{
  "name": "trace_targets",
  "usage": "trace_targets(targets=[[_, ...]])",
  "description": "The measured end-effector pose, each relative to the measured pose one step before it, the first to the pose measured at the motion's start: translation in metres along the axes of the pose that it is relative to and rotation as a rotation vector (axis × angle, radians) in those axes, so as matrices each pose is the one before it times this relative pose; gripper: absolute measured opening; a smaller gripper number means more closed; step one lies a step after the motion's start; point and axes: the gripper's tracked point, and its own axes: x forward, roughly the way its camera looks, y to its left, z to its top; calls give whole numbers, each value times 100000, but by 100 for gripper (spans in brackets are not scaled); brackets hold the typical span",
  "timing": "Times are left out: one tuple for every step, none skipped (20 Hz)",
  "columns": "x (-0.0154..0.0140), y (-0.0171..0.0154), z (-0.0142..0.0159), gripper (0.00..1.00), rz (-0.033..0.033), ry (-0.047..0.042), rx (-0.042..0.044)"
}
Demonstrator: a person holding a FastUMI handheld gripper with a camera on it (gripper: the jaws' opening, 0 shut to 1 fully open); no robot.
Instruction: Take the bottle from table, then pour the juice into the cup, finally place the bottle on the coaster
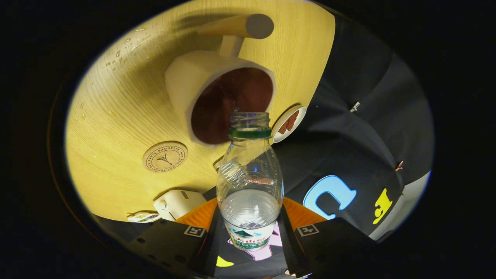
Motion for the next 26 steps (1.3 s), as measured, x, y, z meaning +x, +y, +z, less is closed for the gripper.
trace_targets(targets=[[60, 177, -225, 70, 298, 399, -780], [-109, 71, -98, 70, 61, 377, -944], [14, 89, -148, 70, 248, 447, -601], [-26, 57, -152, 70, 71, 440, -290], [-7, 141, -208, 70, -10, 430, -133], [-77, 48, -148, 70, -40, 562, 126], [-279, -95, 71, 70, 10, 469, 180], [-229, -121, -63, 70, 85, 578, 148], [-60, -122, -63, 70, 122, 243, 85], [-88, 15, -20, 70, 249, 58, 224], [-244, -20, -22, 70, 427, 41, 327], [-148, 52, 61, 70, 237, -30, 674], [-106, 45, -8, 70, -30, 183, 898], [-224, 51, 79, 70, -20, 117, 513], [-90, 43, 148, 70, 120, 188, 30], [-19, 52, -16, 70, 131, 341, -123], [-28, 68, 76, 70, 147, 173, 152], [37, 106, 63, 70, 96, 147, 502], [-188, 4, 94, 70, 276, 116, 837], [-87, 59, -118, 70, -91, 213, 1186], [75, 163, -143, 70, 45, 192, 1543], [-81, 185, -228, 70, 44, 372, 2057], [-133, 332, -234, 70, 737, 581, 3047], [-21, 548, -415, 70, 1469, 923, 4289], [-393, 486, -432, 70, 1618, 1337, 5234], [-361, 408, -470, 70, 1650, 1008, 6095]])
